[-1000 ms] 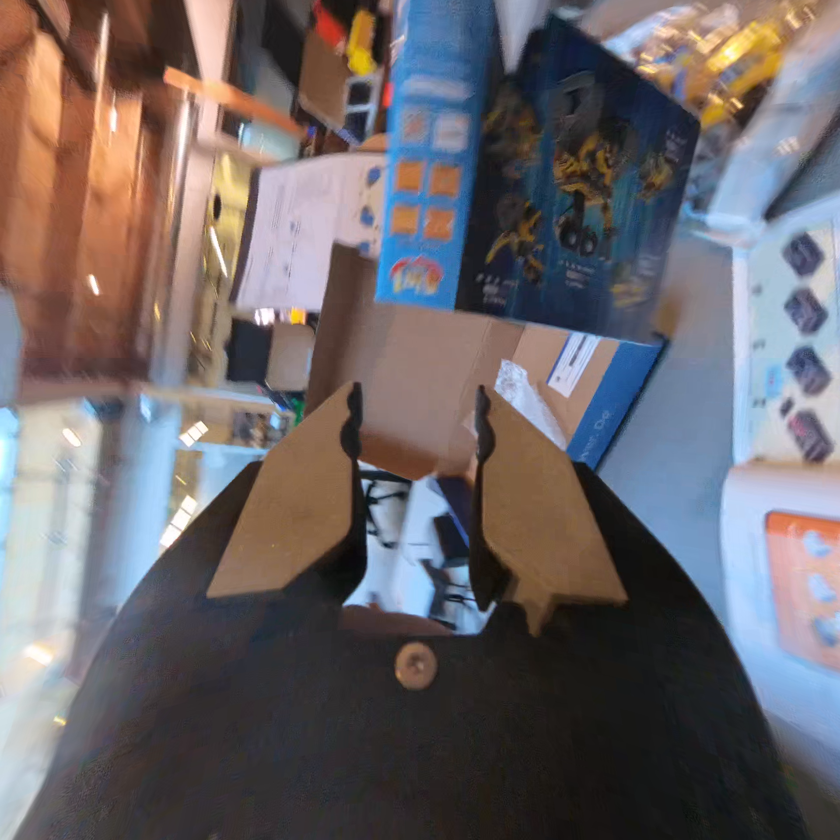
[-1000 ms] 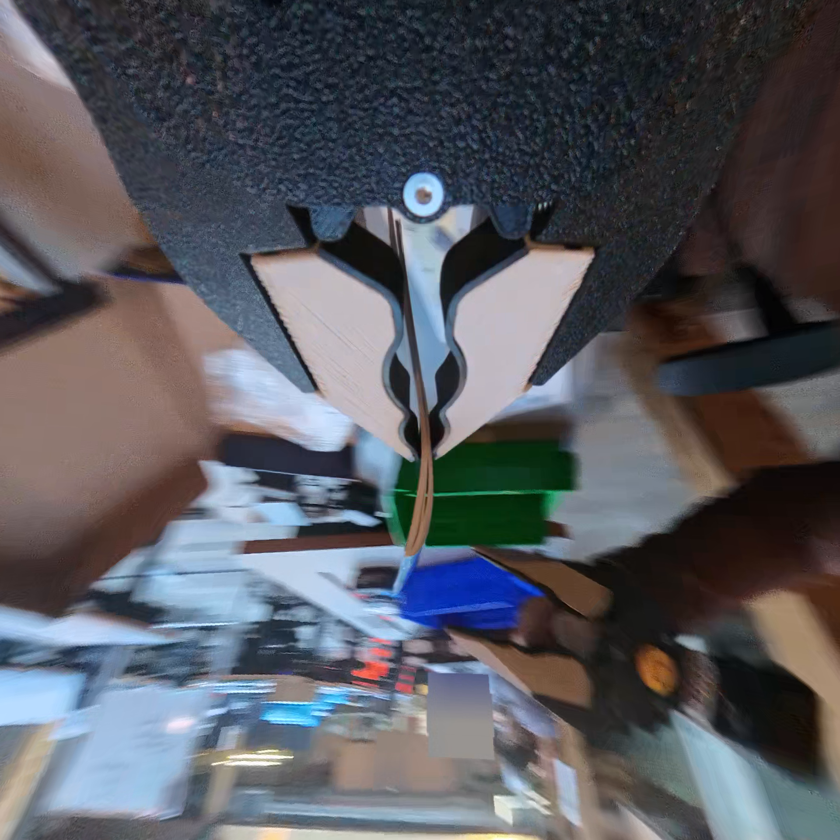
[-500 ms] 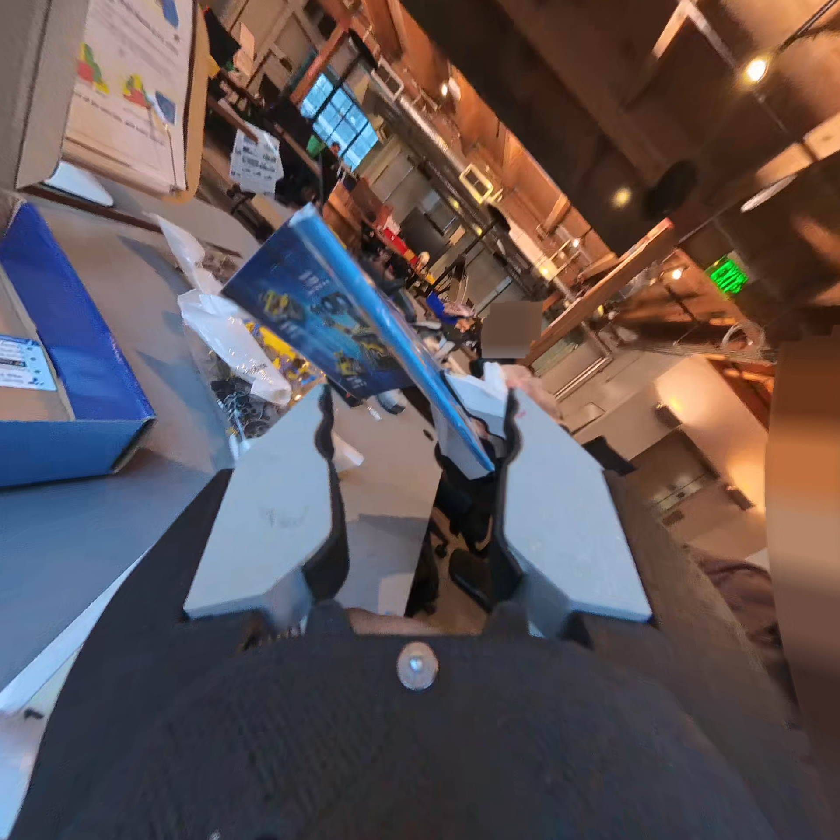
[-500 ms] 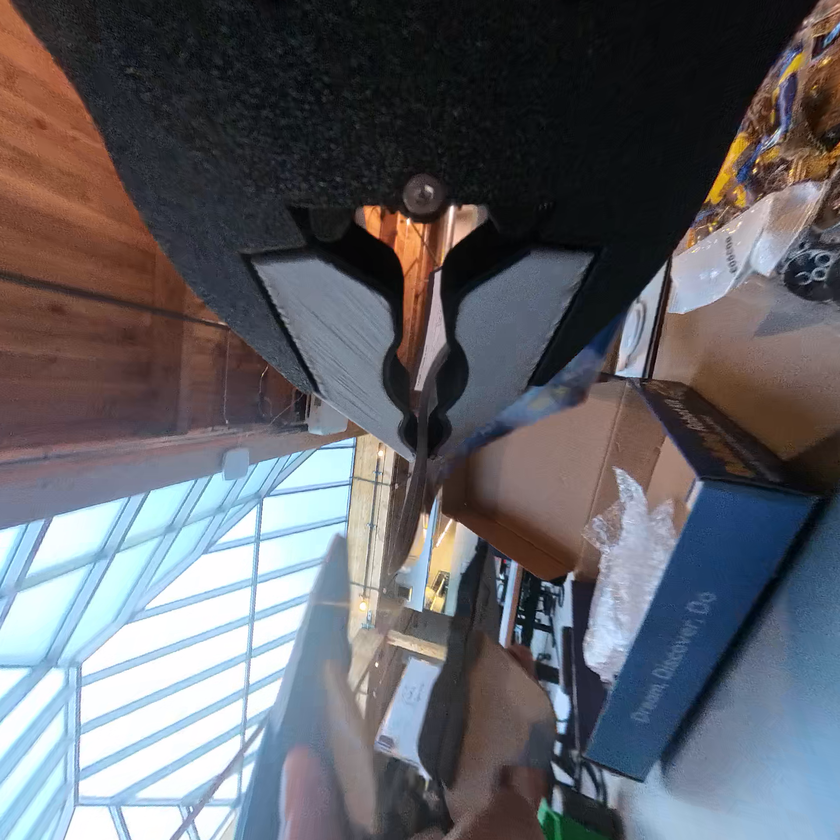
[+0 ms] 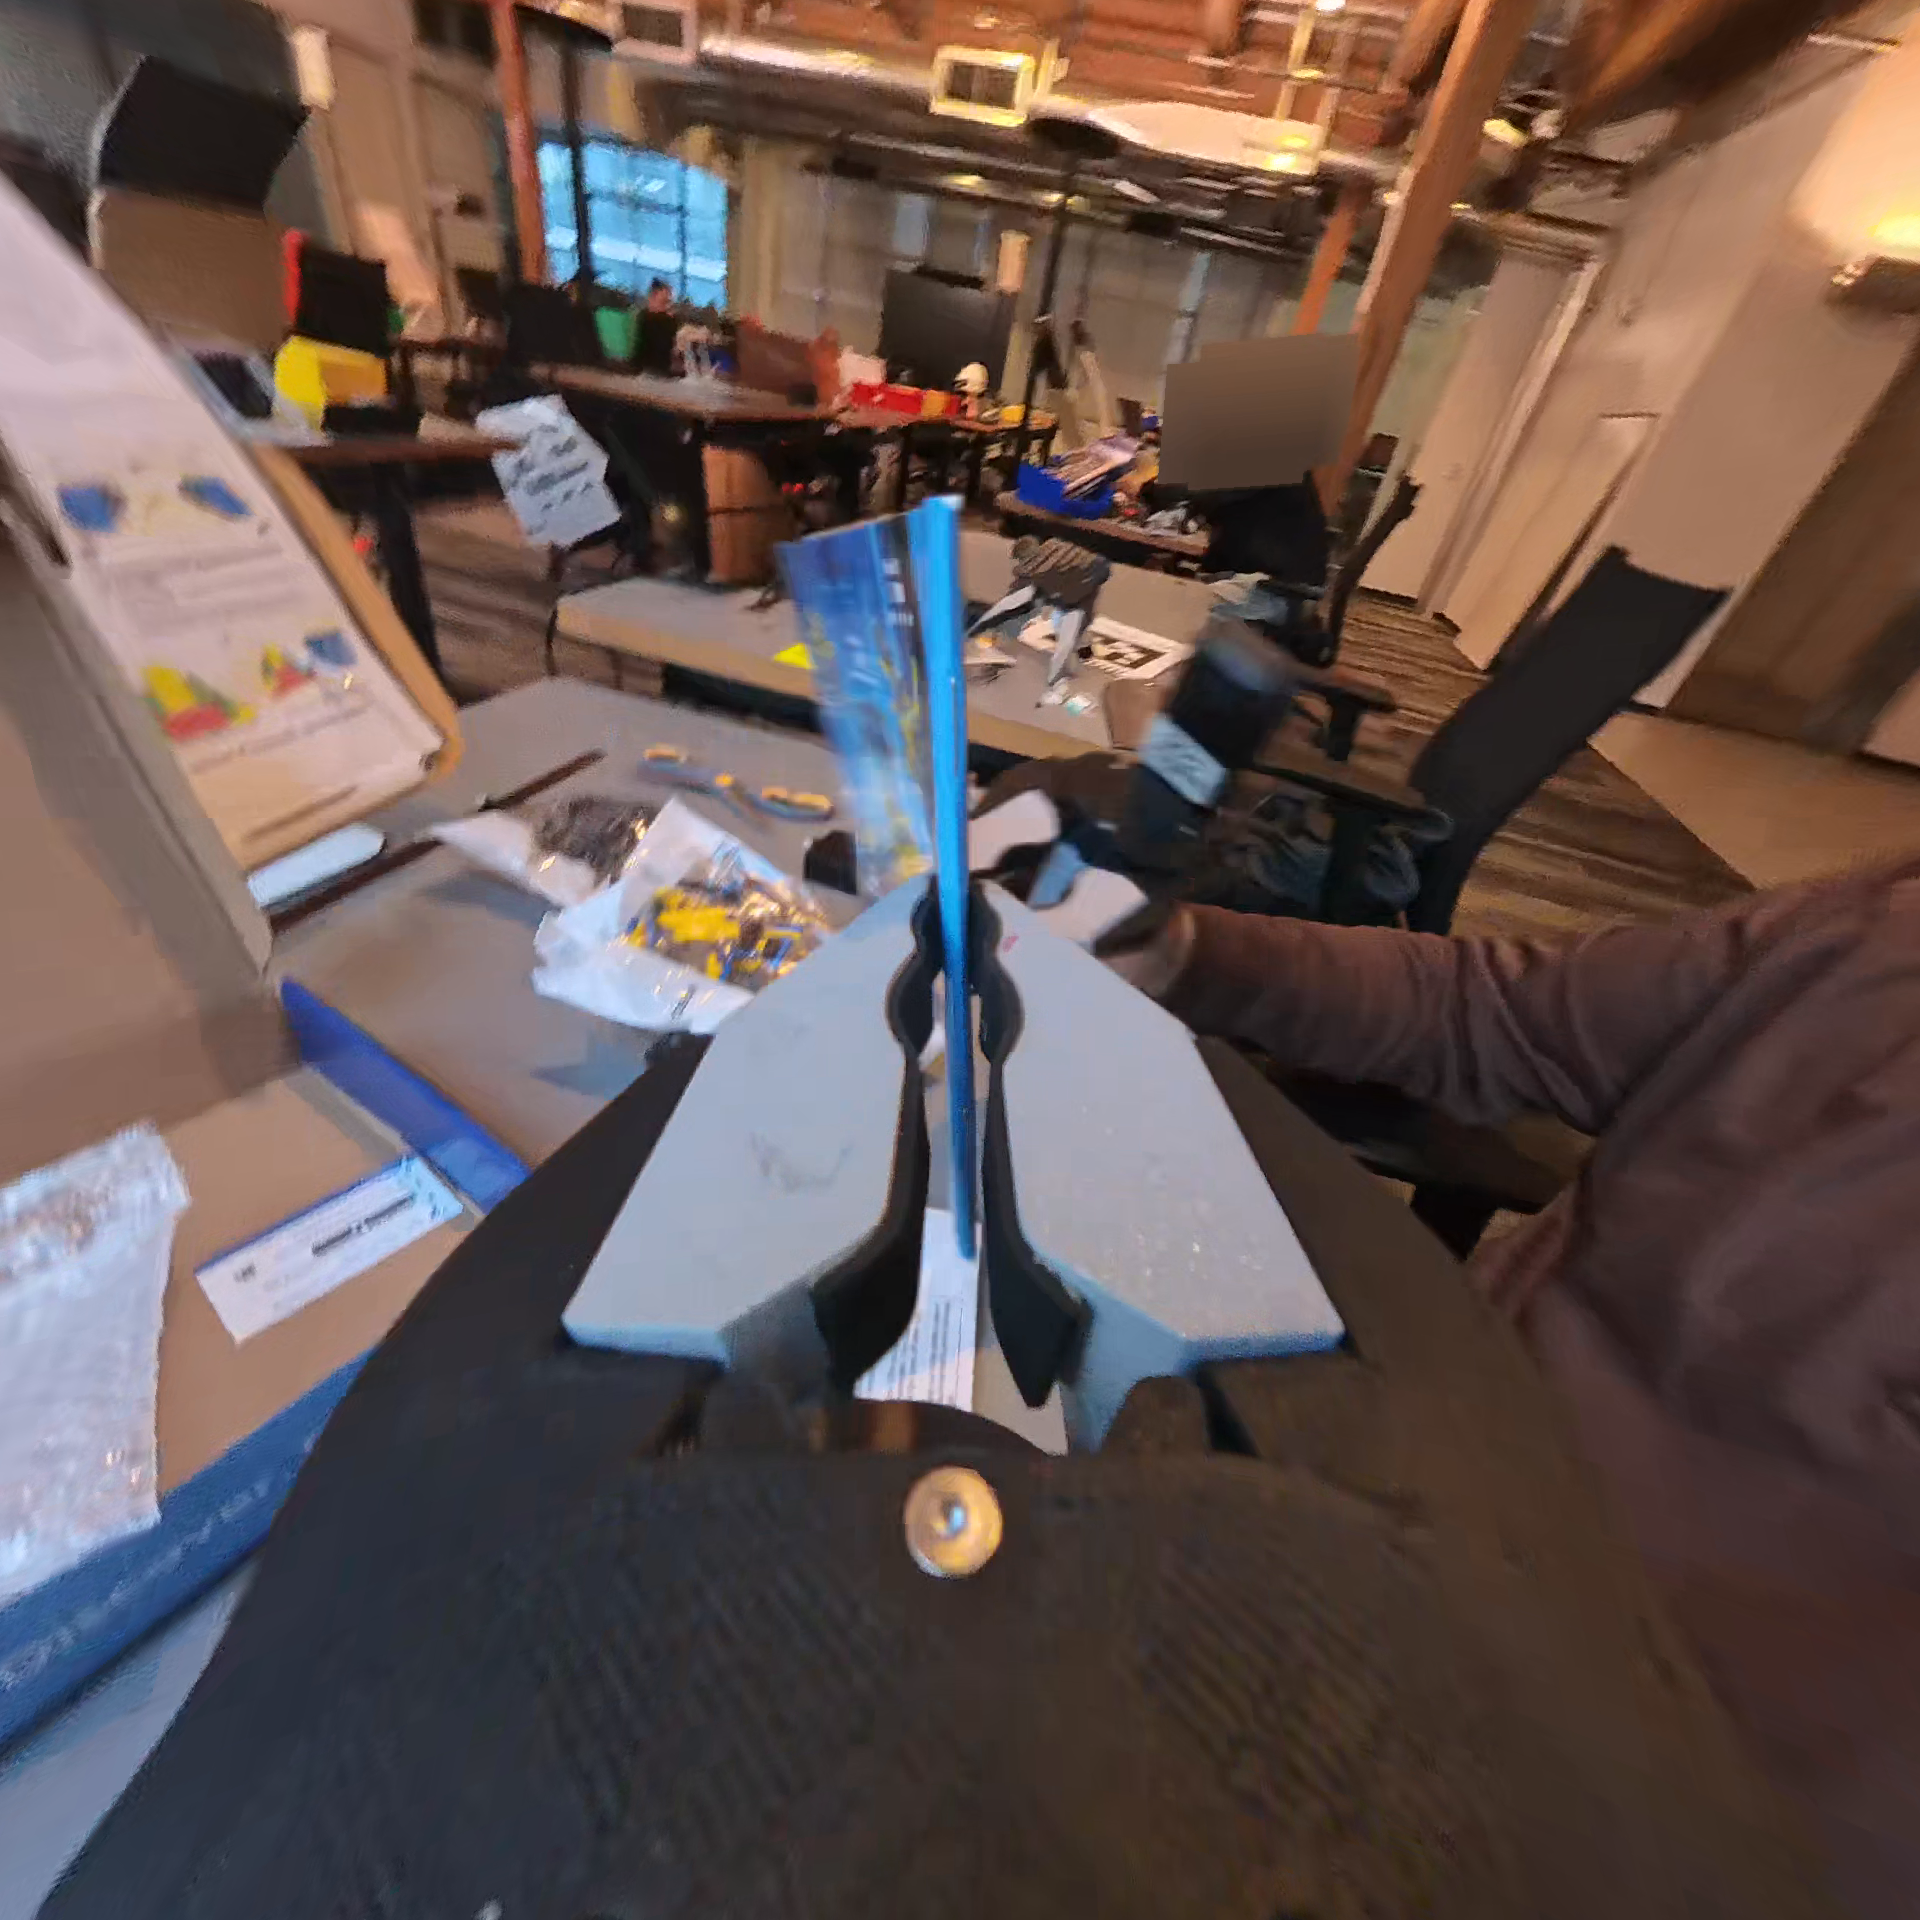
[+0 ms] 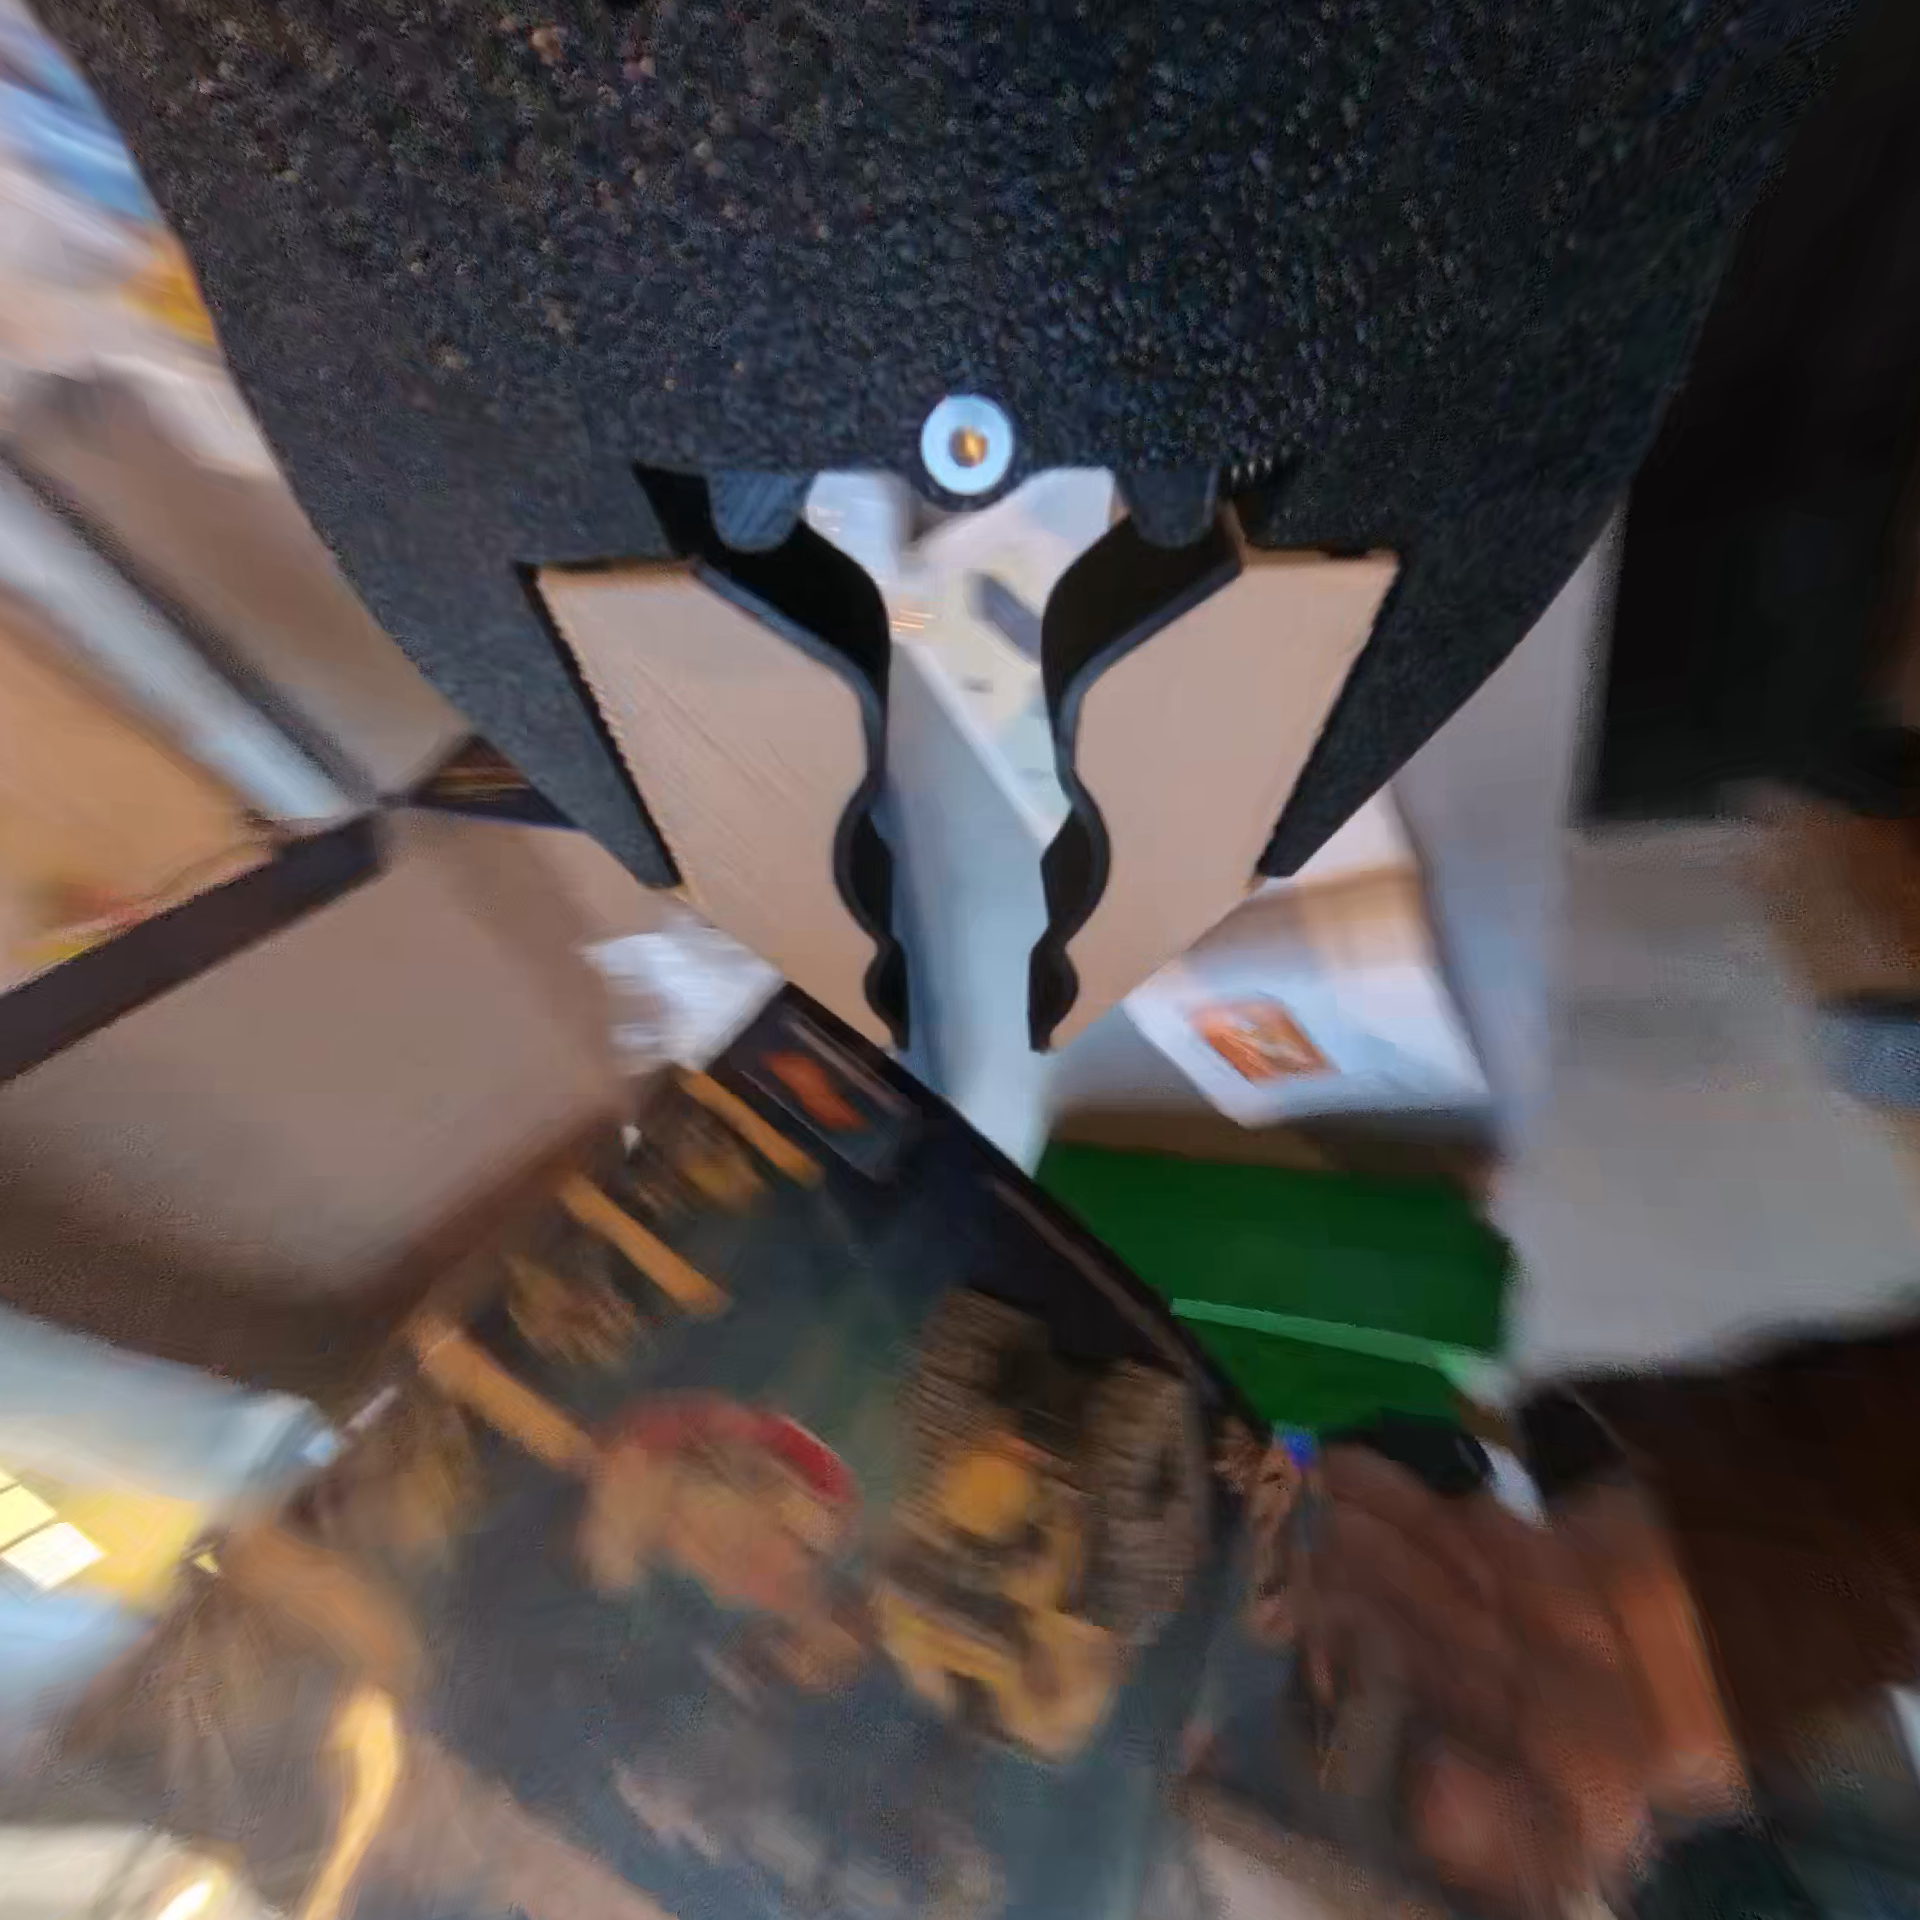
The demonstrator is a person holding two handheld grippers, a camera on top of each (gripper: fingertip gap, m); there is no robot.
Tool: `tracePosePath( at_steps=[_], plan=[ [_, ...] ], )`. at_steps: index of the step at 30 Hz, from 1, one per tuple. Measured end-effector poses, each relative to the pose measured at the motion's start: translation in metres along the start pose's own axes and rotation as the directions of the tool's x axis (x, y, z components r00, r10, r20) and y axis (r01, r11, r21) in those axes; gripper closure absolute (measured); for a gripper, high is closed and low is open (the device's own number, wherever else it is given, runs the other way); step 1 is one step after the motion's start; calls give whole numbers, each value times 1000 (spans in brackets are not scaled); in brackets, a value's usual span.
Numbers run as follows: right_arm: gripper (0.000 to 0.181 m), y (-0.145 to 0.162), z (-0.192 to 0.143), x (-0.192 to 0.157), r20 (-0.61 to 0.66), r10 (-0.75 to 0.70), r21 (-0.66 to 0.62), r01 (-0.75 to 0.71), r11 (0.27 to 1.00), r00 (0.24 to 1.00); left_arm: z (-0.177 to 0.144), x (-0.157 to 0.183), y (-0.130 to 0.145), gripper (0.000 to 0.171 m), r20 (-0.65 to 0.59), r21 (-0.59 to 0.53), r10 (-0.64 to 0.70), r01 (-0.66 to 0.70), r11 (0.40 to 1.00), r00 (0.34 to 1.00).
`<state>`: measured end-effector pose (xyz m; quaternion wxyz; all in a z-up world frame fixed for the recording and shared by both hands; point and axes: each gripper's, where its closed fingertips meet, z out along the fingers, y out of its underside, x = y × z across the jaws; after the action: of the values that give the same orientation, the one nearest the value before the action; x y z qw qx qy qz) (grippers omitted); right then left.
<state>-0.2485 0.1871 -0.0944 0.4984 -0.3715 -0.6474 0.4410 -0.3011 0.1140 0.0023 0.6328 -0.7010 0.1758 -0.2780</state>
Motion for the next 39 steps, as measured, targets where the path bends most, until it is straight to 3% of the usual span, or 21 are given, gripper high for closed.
tracePosePath(
  at_steps=[1, 4, 6, 8, 10, 11, 13, 15, 18, 21, 24, 30, 31, 33, 35, 37, 38, 39],
  plan=[
    [161, -3, -6, 1, 91, 152, 48, -157, 986, 984, -4, 11, -6, 171, -29, 14, 24, -24, 1000, 999],
    [100, -23, -23, 4, 367, 444, 129, -517, 846, 818, -7, 29, -13, 171, -52, 68, 42, -38, 997, 998],
    [115, -36, -35, -2, 548, 490, 115, -641, 759, 678, -6, 39, -10, 171, -81, 91, 41, -34, 995, 996],
    [103, -38, -38, -1, 597, 493, 116, -676, 728, 633, -4, 40, -3, 171, -61, 85, 52, -47, 995, 997],
    [126, -49, -49, -15, 698, 442, 115, -697, 708, 564, -4, 40, 3, 171, -66, 95, 28, -21, 995, 997],
    [128, -51, -50, -19, 723, 431, 106, -703, 703, 540, -4, 40, 5, 171, -82, 106, 7, 2, 994, 997],
    [125, -46, -40, -22, 694, 449, 86, -685, 723, 562, -5, 37, 10, 171, -88, 117, -22, 33, 993, 996],
    [143, -37, -29, -23, 650, 459, 76, -653, 754, 606, -5, 33, 16, 171, -72, 114, -36, 45, 993, 997],
    [109, -24, -15, -24, 602, 494, 48, -646, 762, 627, 0, 28, 26, 171, -36, 69, -26, 28, 997, 999],
    [95, 0, -7, -42, 562, 461, -22, -545, 838, 687, 1, 31, 25, 171, -16, 27, 13, -12, 1000, 1000],
    [92, 18, 7, -60, 516, 429, -50, -474, 879, 741, 2, 33, 19, 171, -7, 10, 47, -47, 999, 999],
    [82, 12, 43, -86, 541, 455, -12, -534, 845, 707, 16, 49, 13, 171, -75, 27, 42, -40, 999, 996],
    [85, 7, 44, -90, 557, 443, 11, -540, 842, 702, 18, 53, 14, 171, -89, 28, 49, -47, 999, 995],
    [179, 0, 34, -100, 595, 339, 55, -458, 887, 728, 19, 55, 17, 171, -73, 14, 64, -63, 998, 995],
    [179, 0, 24, -89, 518, 259, 33, -321, 946, 815, 7, 41, 15, 171, 28, 30, 109, -110, 994, 994],
    [179, -19, 1, -68, 501, 272, 2, -315, 949, 822, -18, 4, 21, 165, 217, 19, 109, -115, 993, 970],
    [180, -31, -11, -59, 512, 310, -30, -344, 938, 801, -34, -23, 38, 160, 362, -67, 138, -122, 990, 922],
    [180, -39, -18, -51, 504, 347, -90, -351, 932, 791, -52, -47, 54, 167, 503, -149, 188, -130, 980, 844]
  ],
)
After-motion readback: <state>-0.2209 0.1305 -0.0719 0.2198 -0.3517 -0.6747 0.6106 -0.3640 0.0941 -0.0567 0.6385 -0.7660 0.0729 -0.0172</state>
